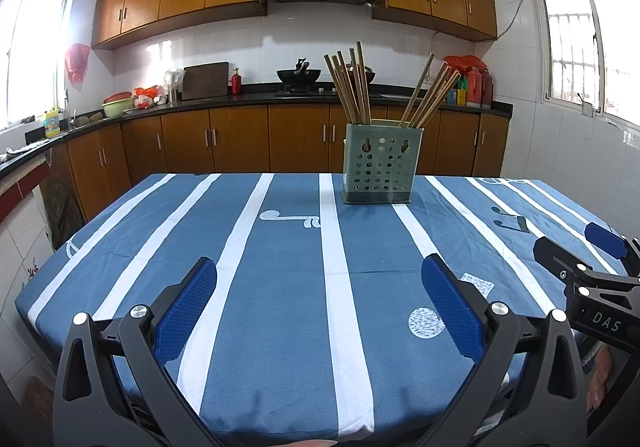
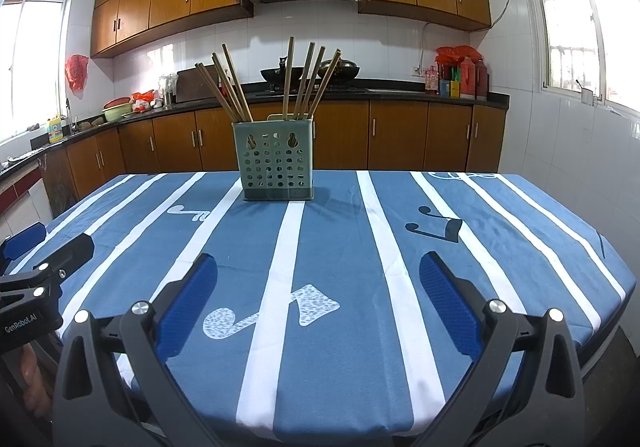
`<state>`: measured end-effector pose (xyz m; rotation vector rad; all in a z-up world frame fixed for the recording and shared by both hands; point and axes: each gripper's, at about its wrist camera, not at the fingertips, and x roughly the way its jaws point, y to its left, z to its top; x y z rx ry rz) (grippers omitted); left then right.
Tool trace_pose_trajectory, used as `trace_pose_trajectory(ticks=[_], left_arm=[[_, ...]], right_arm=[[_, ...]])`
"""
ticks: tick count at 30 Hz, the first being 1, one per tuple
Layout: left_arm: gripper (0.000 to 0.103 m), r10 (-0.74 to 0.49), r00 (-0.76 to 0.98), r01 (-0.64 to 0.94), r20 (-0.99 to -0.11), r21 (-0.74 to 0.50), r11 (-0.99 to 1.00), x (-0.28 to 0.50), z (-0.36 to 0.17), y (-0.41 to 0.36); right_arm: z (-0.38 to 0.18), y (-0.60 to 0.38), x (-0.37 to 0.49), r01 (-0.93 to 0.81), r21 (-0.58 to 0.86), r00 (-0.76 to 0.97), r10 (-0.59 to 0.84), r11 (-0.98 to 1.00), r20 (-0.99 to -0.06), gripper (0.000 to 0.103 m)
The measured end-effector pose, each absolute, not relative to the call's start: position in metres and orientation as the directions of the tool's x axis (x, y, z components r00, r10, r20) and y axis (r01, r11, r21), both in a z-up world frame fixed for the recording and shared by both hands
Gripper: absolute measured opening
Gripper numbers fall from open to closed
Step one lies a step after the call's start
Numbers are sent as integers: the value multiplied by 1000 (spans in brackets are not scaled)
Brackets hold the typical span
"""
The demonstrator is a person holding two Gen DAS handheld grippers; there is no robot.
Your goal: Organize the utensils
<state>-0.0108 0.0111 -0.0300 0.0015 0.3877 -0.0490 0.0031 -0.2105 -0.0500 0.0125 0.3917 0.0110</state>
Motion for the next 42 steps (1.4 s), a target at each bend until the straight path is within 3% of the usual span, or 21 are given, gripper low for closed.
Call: trace_pose_trajectory(ticks=[42], left_arm=[[101,-51,923,57,-382,3,998,-13,-38,12]], right_arm=[[-47,-211,4,-7,18,923,13,1000,-384,99]])
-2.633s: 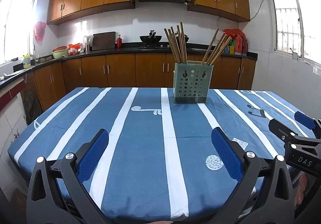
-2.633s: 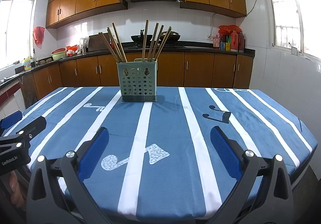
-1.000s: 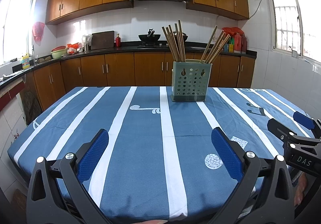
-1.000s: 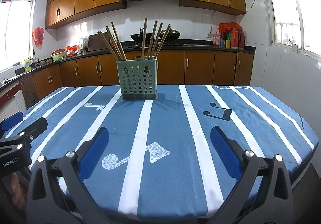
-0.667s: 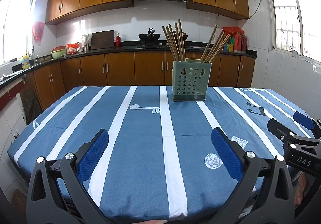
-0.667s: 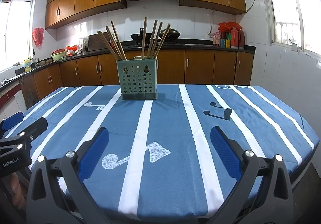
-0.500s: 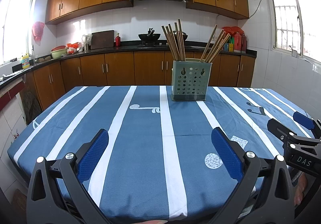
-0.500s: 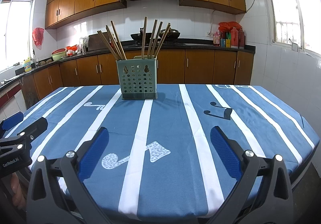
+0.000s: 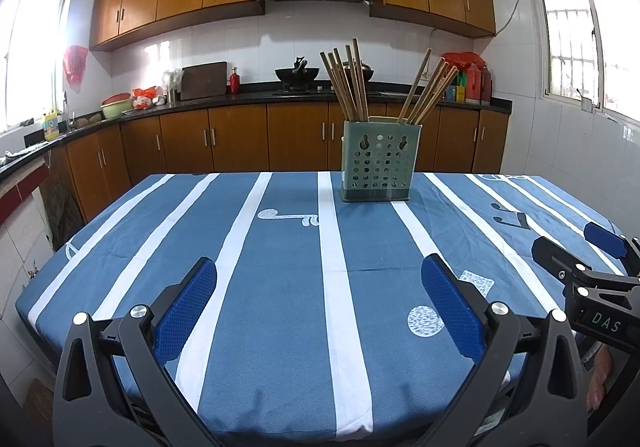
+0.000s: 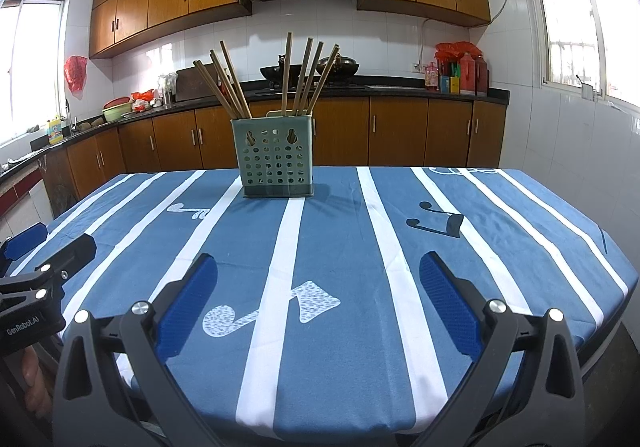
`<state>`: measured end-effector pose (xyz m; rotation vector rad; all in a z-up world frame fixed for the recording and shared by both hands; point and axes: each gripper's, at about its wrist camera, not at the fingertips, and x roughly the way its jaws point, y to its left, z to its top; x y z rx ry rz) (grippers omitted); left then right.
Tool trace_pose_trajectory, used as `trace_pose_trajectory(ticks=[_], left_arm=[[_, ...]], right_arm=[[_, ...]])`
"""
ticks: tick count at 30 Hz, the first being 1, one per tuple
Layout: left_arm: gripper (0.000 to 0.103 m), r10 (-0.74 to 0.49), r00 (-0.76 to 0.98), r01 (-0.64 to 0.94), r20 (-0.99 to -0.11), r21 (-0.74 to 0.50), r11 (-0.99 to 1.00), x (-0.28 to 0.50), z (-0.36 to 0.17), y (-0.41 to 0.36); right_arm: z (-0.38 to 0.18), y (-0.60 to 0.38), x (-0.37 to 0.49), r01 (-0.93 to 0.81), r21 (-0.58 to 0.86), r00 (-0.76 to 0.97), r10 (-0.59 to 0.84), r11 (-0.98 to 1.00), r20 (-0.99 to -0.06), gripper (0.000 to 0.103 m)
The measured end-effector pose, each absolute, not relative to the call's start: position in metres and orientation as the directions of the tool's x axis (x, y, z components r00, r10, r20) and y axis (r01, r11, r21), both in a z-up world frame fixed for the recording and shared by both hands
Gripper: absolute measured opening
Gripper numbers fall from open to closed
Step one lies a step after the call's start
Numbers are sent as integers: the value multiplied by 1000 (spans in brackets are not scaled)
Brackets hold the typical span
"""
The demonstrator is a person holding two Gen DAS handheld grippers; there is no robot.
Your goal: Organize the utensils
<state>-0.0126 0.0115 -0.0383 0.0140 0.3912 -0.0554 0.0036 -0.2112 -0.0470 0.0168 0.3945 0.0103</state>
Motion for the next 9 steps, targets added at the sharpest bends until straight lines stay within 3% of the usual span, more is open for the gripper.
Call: trace_pose_trajectory(ticks=[9], left_arm=[[101,-50,920,54,-388,0,999,-12,-36,16]], right_arm=[[-52,-208,1,-5,23,923,14,1000,-384,99]])
